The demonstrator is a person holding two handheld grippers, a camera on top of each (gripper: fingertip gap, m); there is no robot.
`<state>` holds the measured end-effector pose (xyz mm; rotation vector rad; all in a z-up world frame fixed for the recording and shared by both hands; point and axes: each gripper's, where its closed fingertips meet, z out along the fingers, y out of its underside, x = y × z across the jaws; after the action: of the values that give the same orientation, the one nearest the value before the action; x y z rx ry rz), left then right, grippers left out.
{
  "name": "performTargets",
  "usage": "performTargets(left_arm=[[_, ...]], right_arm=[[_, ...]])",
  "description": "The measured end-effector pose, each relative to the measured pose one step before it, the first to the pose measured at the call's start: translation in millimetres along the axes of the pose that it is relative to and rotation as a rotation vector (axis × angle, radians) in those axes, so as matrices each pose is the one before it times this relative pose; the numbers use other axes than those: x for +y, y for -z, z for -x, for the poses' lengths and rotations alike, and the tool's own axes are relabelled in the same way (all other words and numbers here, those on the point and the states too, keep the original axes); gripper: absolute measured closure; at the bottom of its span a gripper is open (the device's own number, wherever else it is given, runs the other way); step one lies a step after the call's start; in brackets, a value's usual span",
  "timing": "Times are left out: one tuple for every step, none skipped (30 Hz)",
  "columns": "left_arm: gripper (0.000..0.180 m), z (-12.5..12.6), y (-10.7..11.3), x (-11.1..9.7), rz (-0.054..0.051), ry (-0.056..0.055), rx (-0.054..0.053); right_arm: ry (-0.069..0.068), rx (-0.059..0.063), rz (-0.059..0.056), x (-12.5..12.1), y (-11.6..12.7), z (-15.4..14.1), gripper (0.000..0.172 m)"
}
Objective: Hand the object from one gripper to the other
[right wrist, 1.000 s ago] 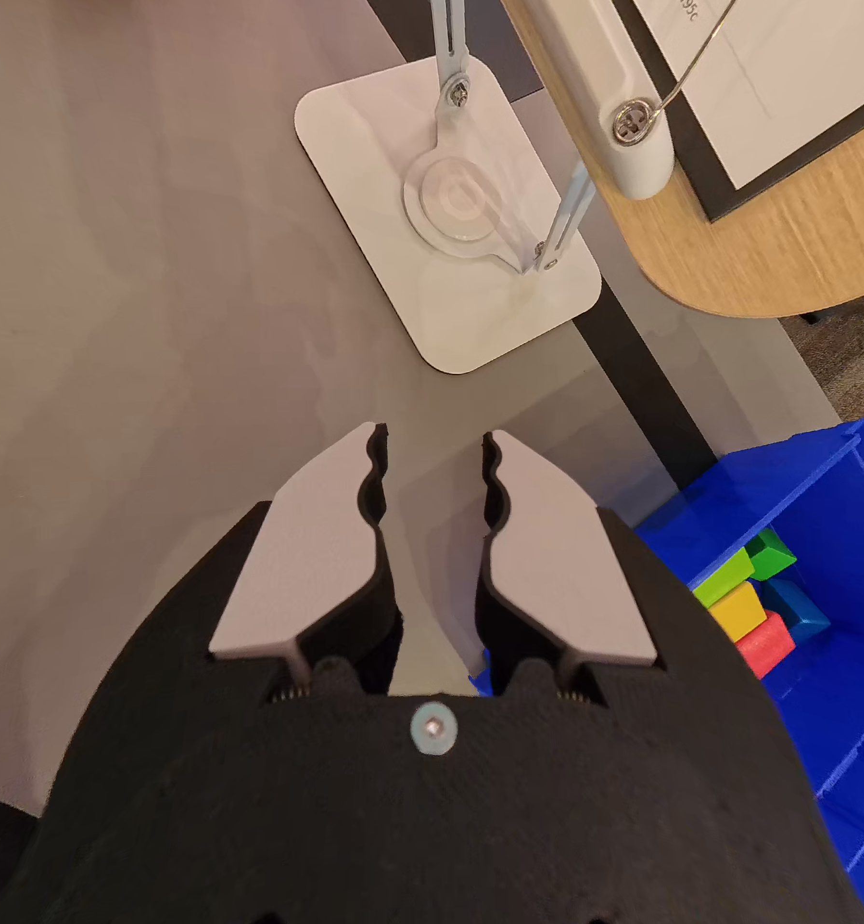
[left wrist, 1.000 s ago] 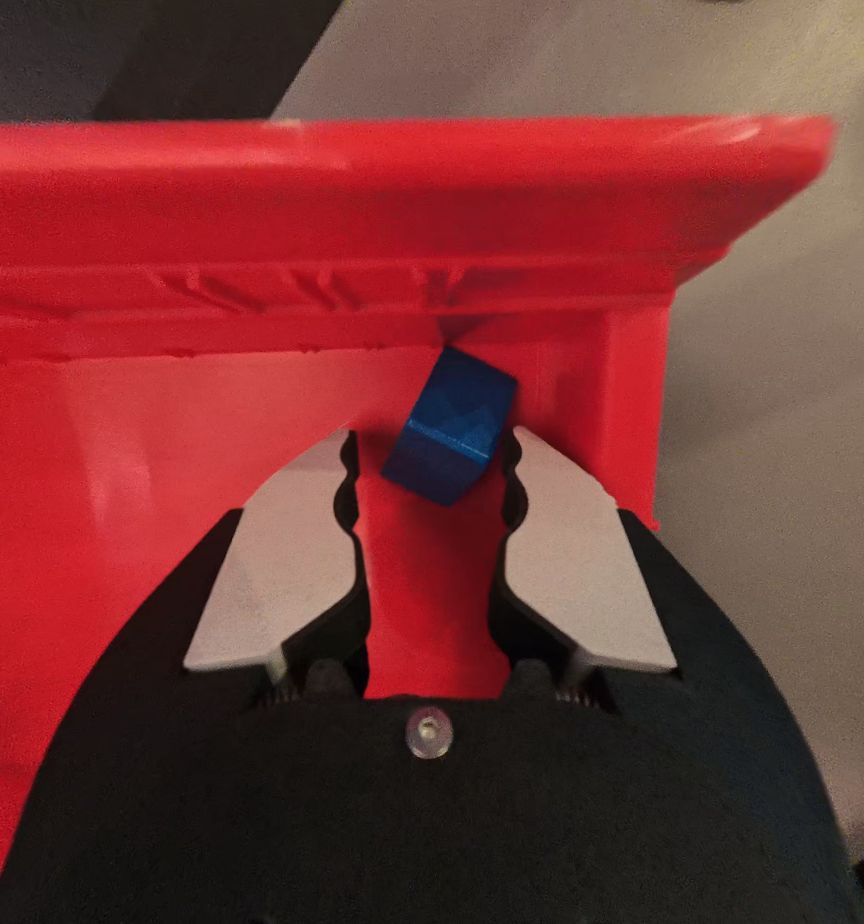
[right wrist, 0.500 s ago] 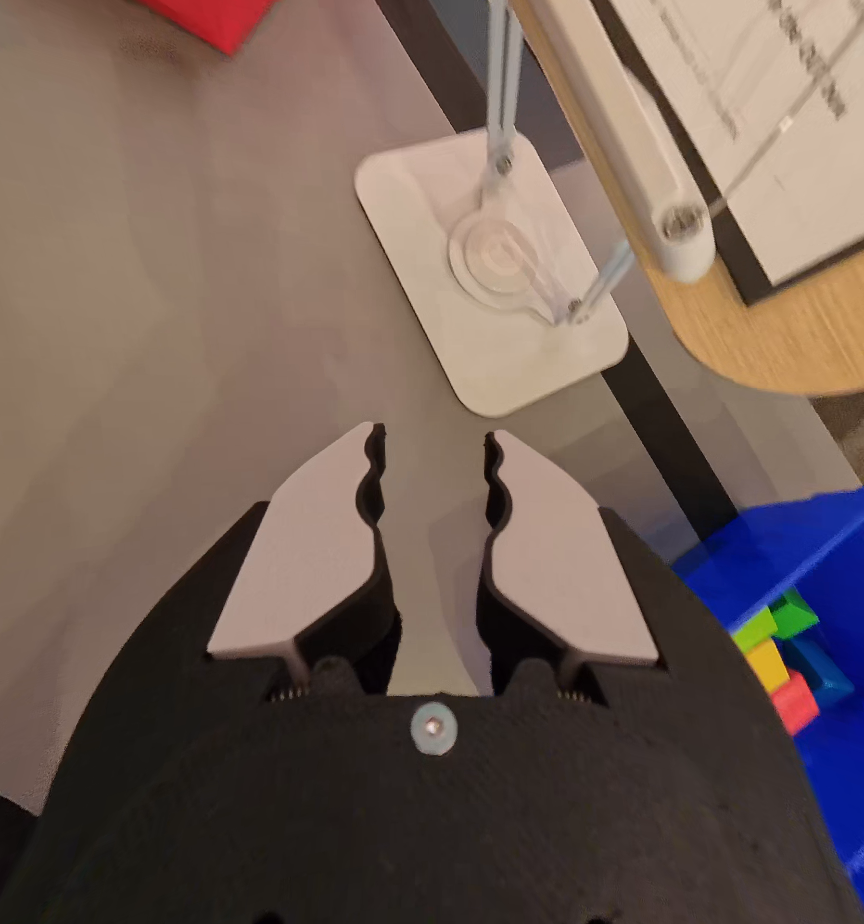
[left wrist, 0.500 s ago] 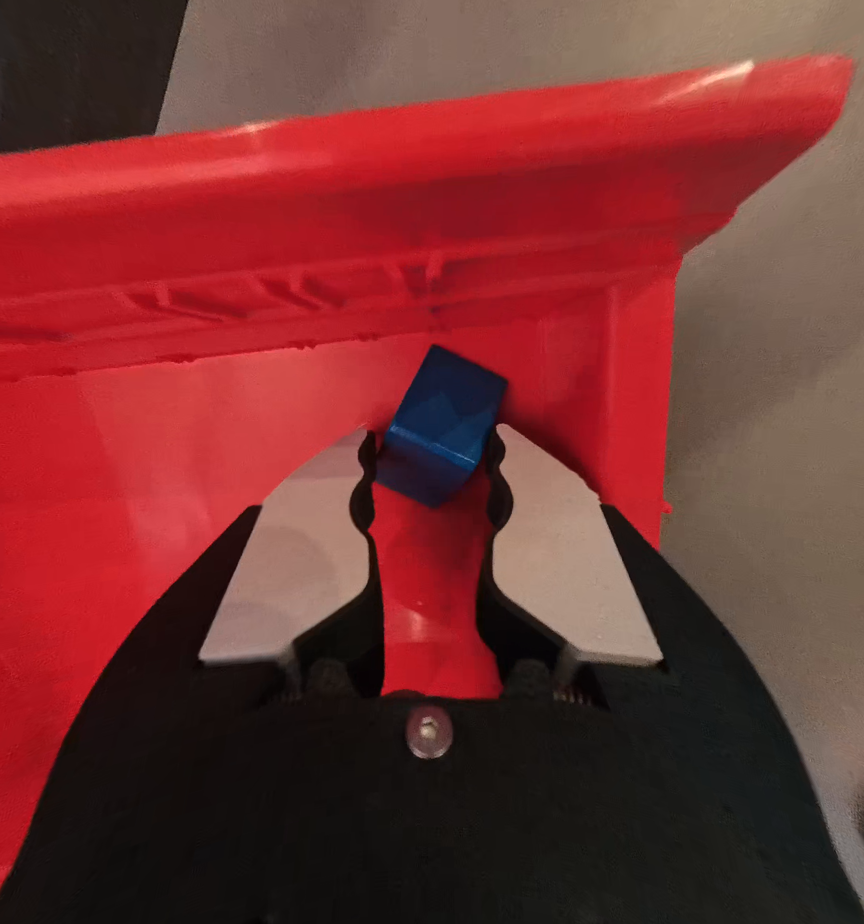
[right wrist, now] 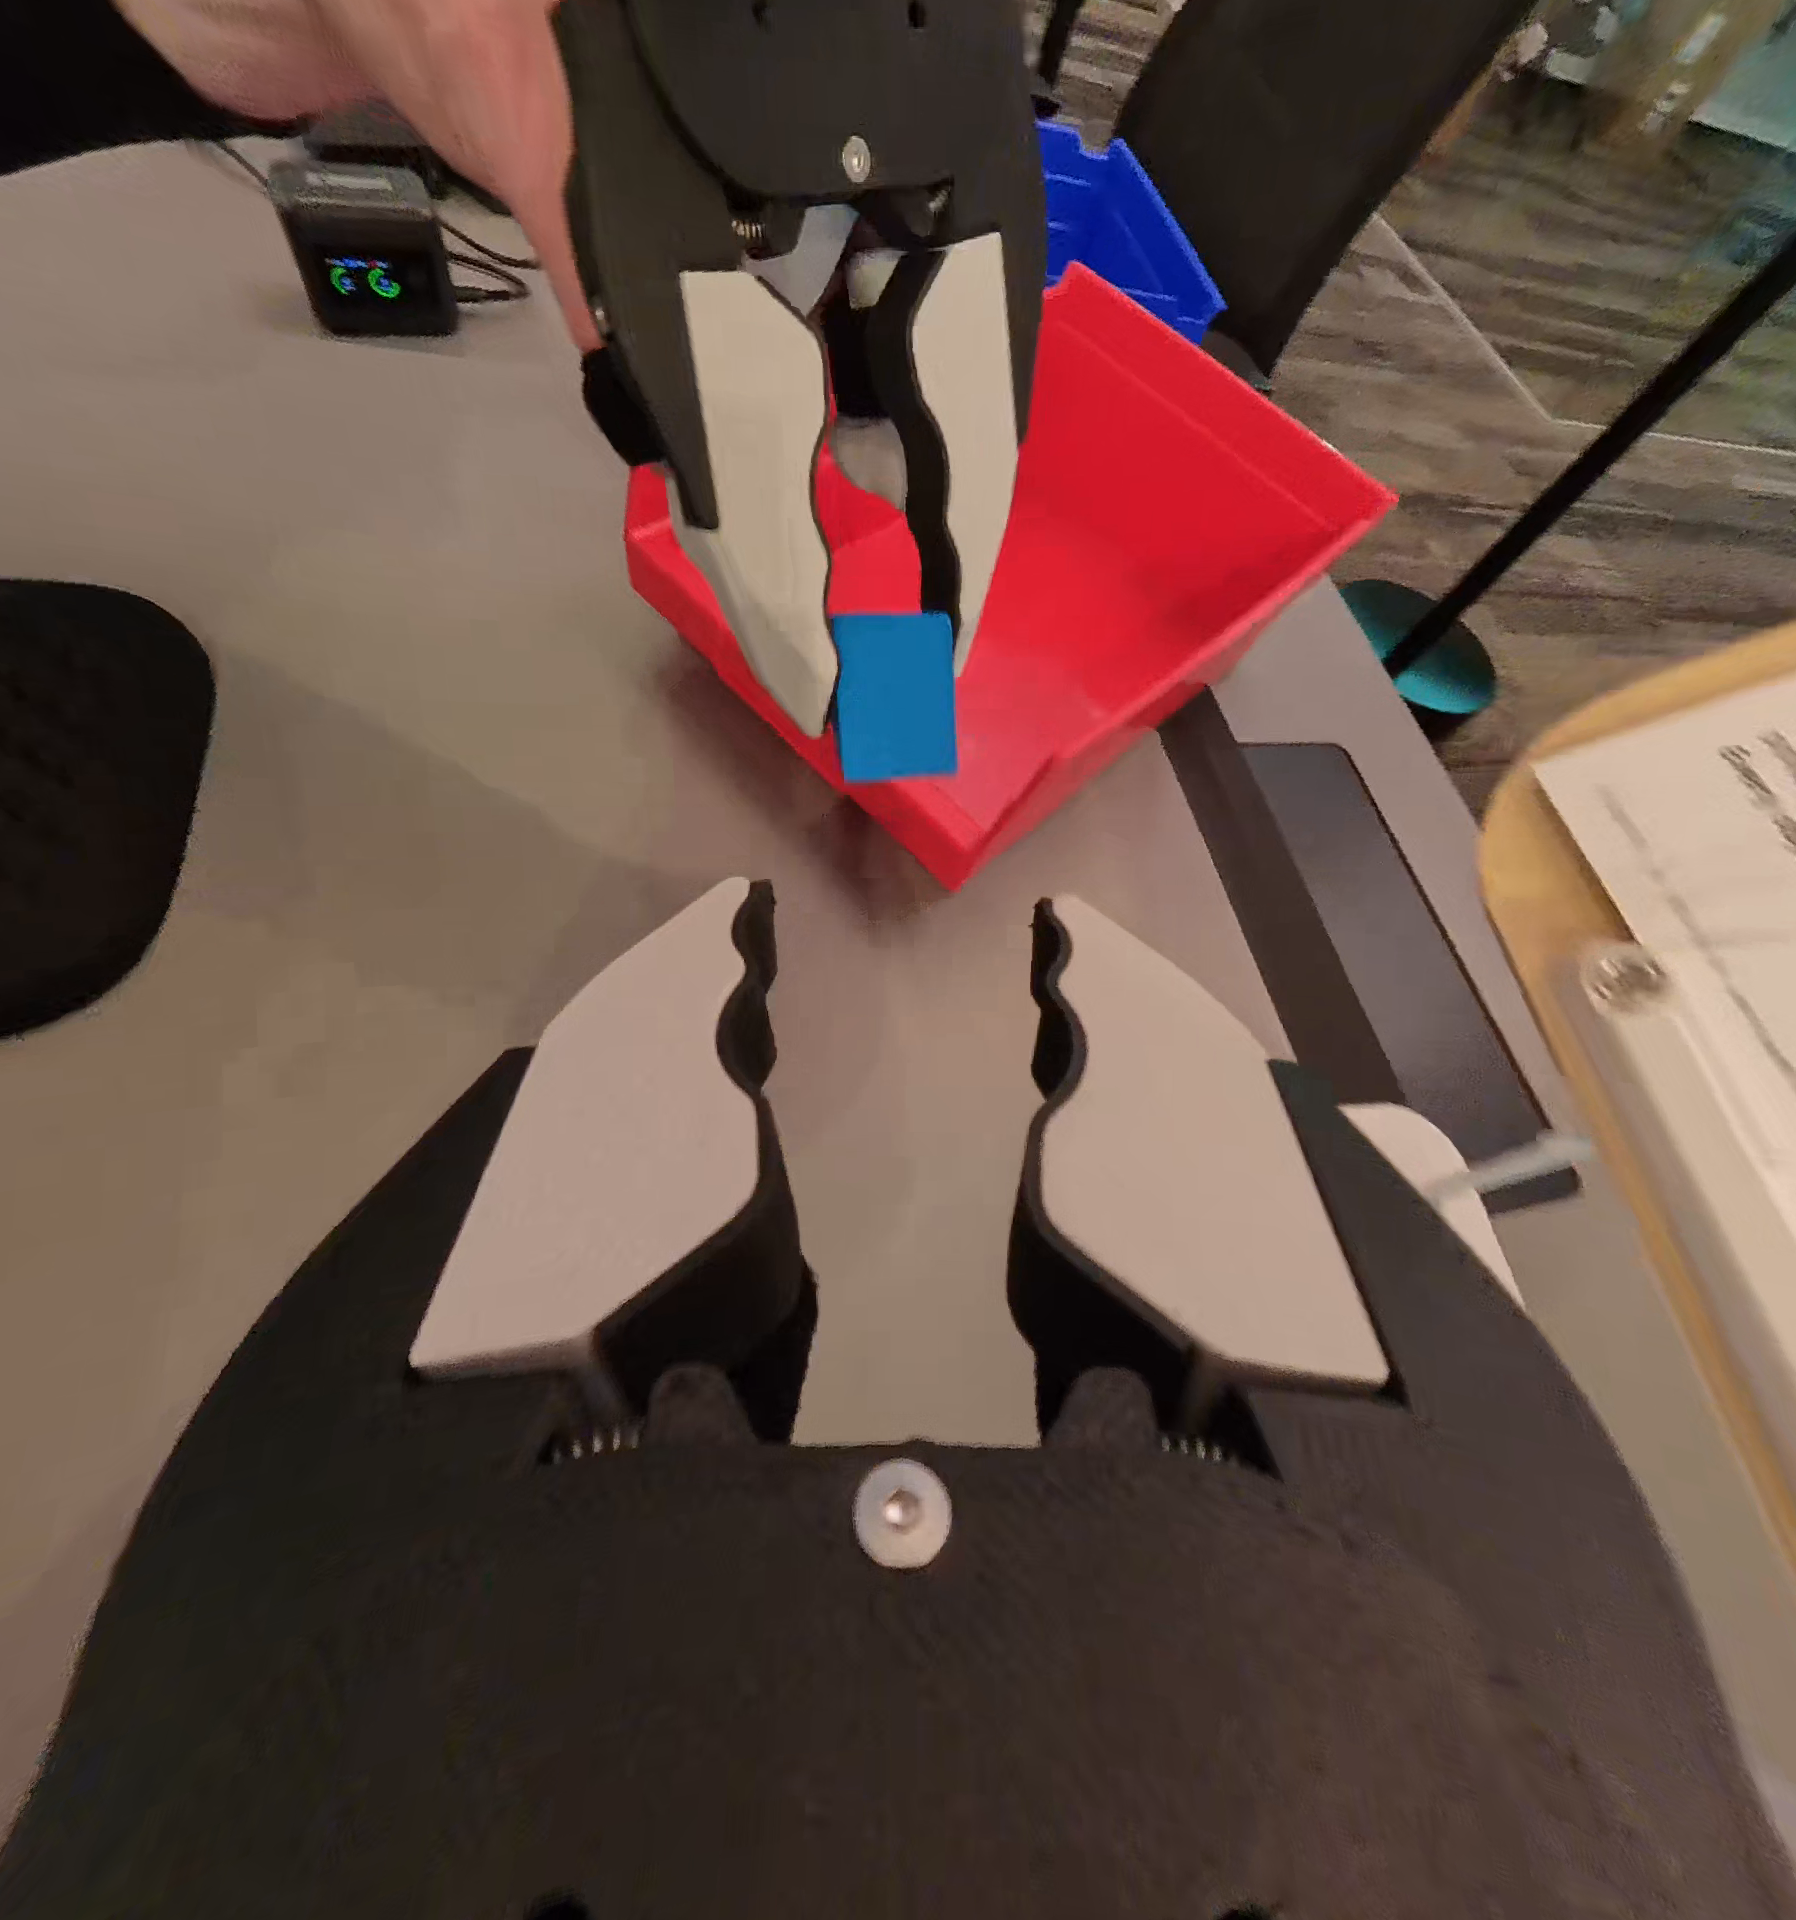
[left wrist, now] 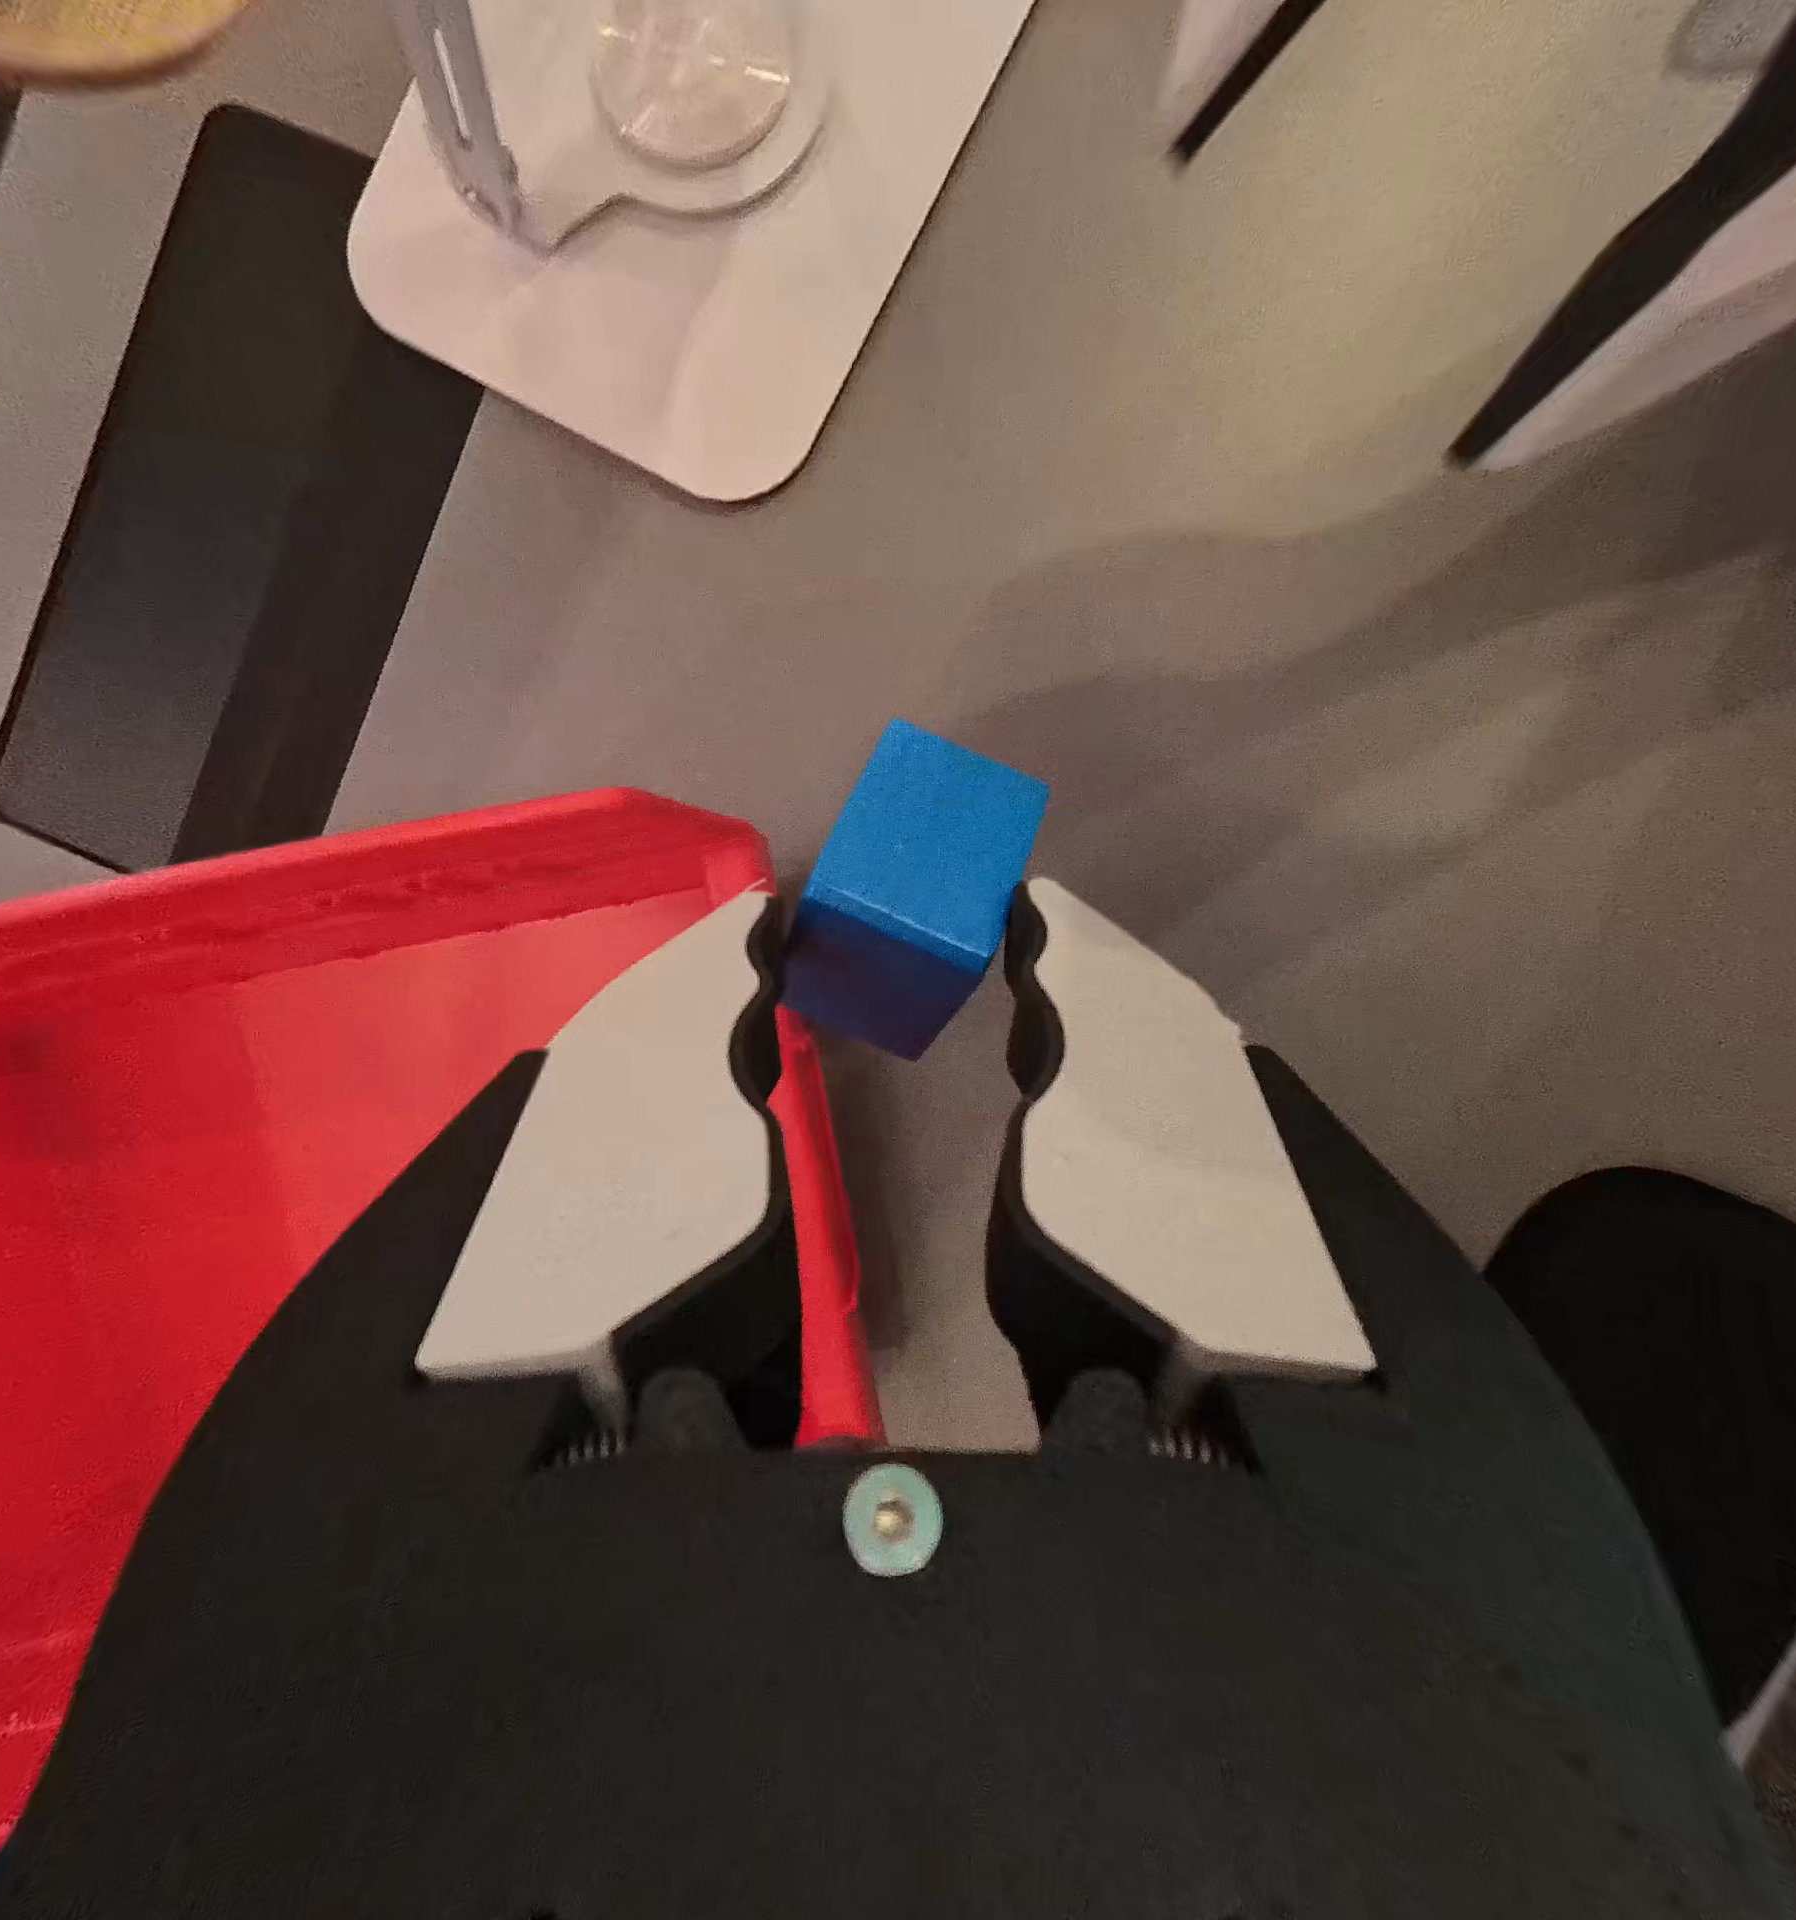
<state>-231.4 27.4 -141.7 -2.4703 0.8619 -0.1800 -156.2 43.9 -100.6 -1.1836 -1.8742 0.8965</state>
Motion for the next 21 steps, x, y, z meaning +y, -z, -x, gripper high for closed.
performTargets(left_arm=[[0.14,-7.78,2.65,-5.45,0.0023,-0.0155,0.0022],[0.14,-7.25,2.06,-5.68,-0.0016,-0.0083,0.0064],[0.14,-5.82,1.74,-5.88,-0.007,-0.0021,0.0056],[0.14,-4.77,1.58,-6.11,-0.0116,-0.0073,0.0024],[0.14,-6.37,0.88,-5.52,-0.0114,-0.0149,0.0155],[0.14,-5.76,0.47,-6.13,-0.0169,-0.0108,0.0144],[0.14,-4.11,-0.43,-4.3,-0.0056,-0.005,0.0069],[0.14,-1.46,-0.87,-1.3,0.0124,-0.0145,-0.0091],[0.14,-0.63,-0.53,-1.62,0.0067,-0.0178,-0.0126],[0.14,-0.02,-0.02,-2.81,-0.0055,-0.0091,-0.0092],[0.14,-0.76,-0.45,-1.35,-0.0003,-0.0015,0.0028],[0.14,-1.29,-0.66,-0.94,-0.0002,-0.0033,0.0071],[0.14,-1.06,-0.51,-1.57,-0.0061,-0.0067,0.0064],[0.14,-1.06,-0.05,-1.69,-0.0093,-0.0091,0.0064],[0.141,-1.76,0.45,-1.26,-0.0093,-0.0078,0.0128],[0.142,-1.95,0.67,-1.17,-0.0097,-0.0118,0.0131],[0.142,-0.22,0.08,-1.58,-0.0126,-0.0121,0.0003],[0.142,0.25,-0.33,0.54,0.0009,-0.0078,-0.0012],[0.138,0.02,-0.4,1.74,0.0076,-0.0044,0.0032],[0.137,-0.04,-0.04,-0.03,-0.0088,0.0005,0.0054],[0.137,-1.47,-0.16,-1.82,-0.0198,0.0028,0.016]], right_arm=[[-0.0018,-0.0208,0.0031,-1.81,-6.98,2.53,0.125],[0.0001,-0.0135,0.0062,-0.53,-5.53,1.55,0.125],[-0.001,-0.0119,0.0054,0.03,-4.34,1.54,0.126],[-0.0029,-0.0153,0.0034,0.19,-3.31,2.16,0.126],[0.0022,-0.0141,0.0066,1.02,-2.53,2.32,0.127],[0.007,-0.004,0.0109,1.75,-1.74,1.13,0.129],[0.0061,-0.0003,0.0054,1.05,-0.47,1.05,0.13],[0.0046,-0.0077,-0.0029,-0.22,0.89,2.11,0.131],[0.0039,-0.0059,-0.0016,0.27,1.45,1.85,0.137],[0.0028,0.0019,-0.0012,0.65,1.69,0.58,0.14],[0.0012,0.003,-0.0048,0.4,1.8,0.07,0.14],[0.0001,0.0009,-0.0041,0.54,1.79,0.52,0.14],[0.0011,0.0017,-0.0066,0.09,2.08,0.53,0.14],[-0.0033,-0.0045,-0.013,-0.79,2.44,0.76,0.14],[-0.0089,-0.0152,-0.015,-0.93,2.57,1.36,0.14],[-0.0059,-0.0124,-0.0134,-0.53,2.77,0.95,0.14],[-0.0005,0.0006,-0.0136,-0.39,3.08,-0.69,0.14],[-0.0038,0.0003,-0.0118,0.1,3.03,-0.82,0.141],[-0.0081,-0.0073,-0.0112,0.21,2.72,0.16,0.14],[-0.0067,-0.0045,-0.0161,-0.4,2.54,0.34,0.14],[-0.0062,-0.0083,-0.0145,-0.26,1.9,1.18,0.141]])
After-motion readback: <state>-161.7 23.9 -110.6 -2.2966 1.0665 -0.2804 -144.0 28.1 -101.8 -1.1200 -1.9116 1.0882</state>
